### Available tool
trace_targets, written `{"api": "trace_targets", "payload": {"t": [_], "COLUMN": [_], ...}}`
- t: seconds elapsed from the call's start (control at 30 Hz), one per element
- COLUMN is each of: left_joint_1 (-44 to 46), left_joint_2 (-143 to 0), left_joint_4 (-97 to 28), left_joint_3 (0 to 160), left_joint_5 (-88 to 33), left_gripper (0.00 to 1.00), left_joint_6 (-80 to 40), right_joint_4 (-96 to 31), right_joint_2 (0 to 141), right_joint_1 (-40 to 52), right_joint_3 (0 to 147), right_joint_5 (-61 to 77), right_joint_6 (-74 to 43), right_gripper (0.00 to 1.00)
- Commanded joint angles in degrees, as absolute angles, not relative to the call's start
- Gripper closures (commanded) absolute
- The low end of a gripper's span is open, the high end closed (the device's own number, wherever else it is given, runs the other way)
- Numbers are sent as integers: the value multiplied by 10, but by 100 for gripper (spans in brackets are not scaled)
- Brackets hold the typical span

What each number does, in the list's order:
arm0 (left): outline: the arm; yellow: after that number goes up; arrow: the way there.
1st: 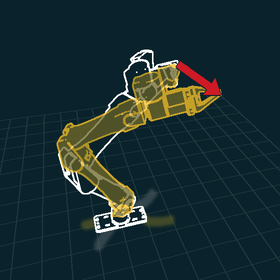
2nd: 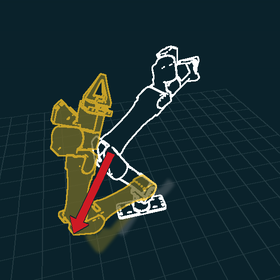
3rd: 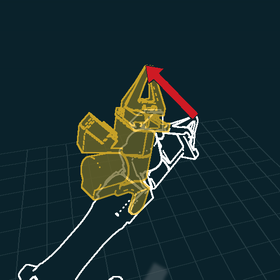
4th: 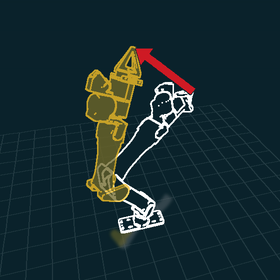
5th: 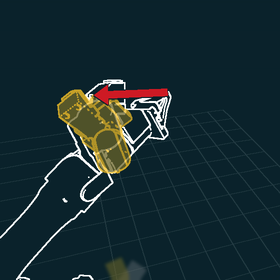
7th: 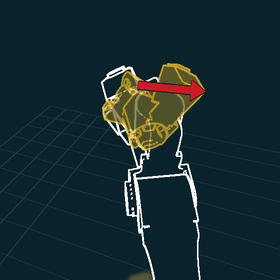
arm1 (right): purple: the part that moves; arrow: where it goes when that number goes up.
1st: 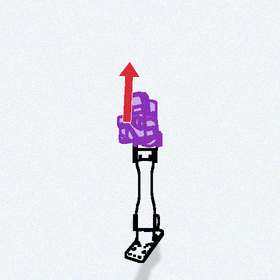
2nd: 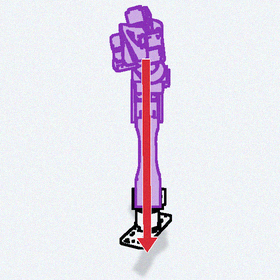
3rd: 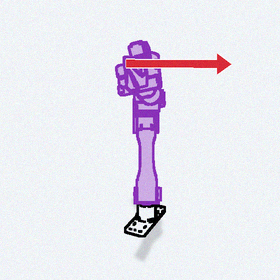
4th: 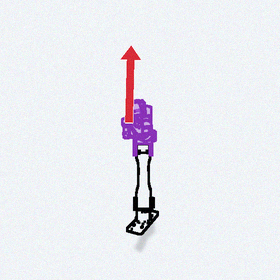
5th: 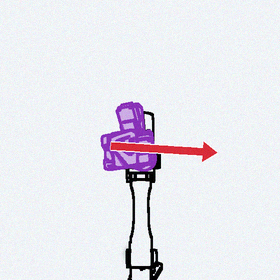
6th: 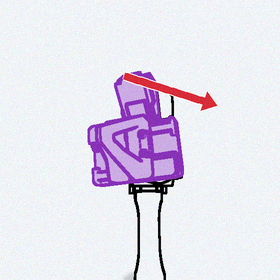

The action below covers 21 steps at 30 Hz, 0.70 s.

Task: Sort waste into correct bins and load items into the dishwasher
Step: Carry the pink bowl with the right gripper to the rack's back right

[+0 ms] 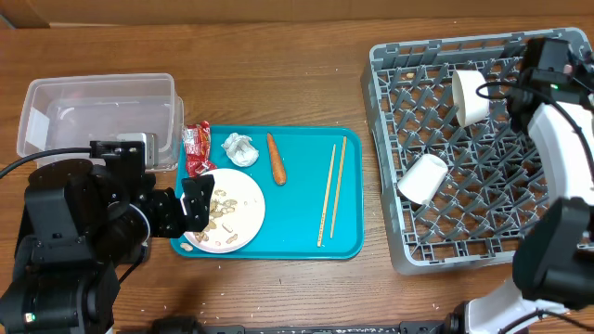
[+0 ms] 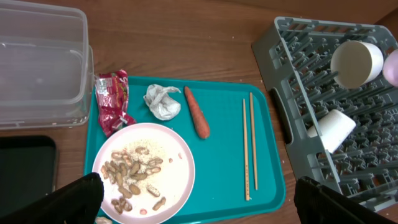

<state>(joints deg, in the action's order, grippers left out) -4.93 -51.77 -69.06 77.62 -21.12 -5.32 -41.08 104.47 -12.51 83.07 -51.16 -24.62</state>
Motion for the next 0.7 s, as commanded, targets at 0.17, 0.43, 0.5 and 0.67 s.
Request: {"api": "trace_targets", "payload": {"t": [0.17,0.43,0.5,0.67], "left_joint_1": [-52,-52,-52,-52], "left_joint_2": [-517,-517,-517,-517], "left_joint_4": [-690,-690,-690,-690], "left_joint_3": [786,786,786,786], "left_joint_5": [-208,-208,-208,-208], "left_gripper": [0,0,0,0], "left_joint_6": [-38,-38,-38,-38], "right_joint_4": [-393,-378,-364,-332], "right_joint_2": [1075,1078,1078,1078], "right_joint_1": [-102,-96,-96,-90], "right_joint_3": [835,817,817,817], "right_joint_5": [-517,-564,-574,-573], "right_joint_6": [-208,-203,-189,-156], "right_gripper": [96,96,96,96]}}
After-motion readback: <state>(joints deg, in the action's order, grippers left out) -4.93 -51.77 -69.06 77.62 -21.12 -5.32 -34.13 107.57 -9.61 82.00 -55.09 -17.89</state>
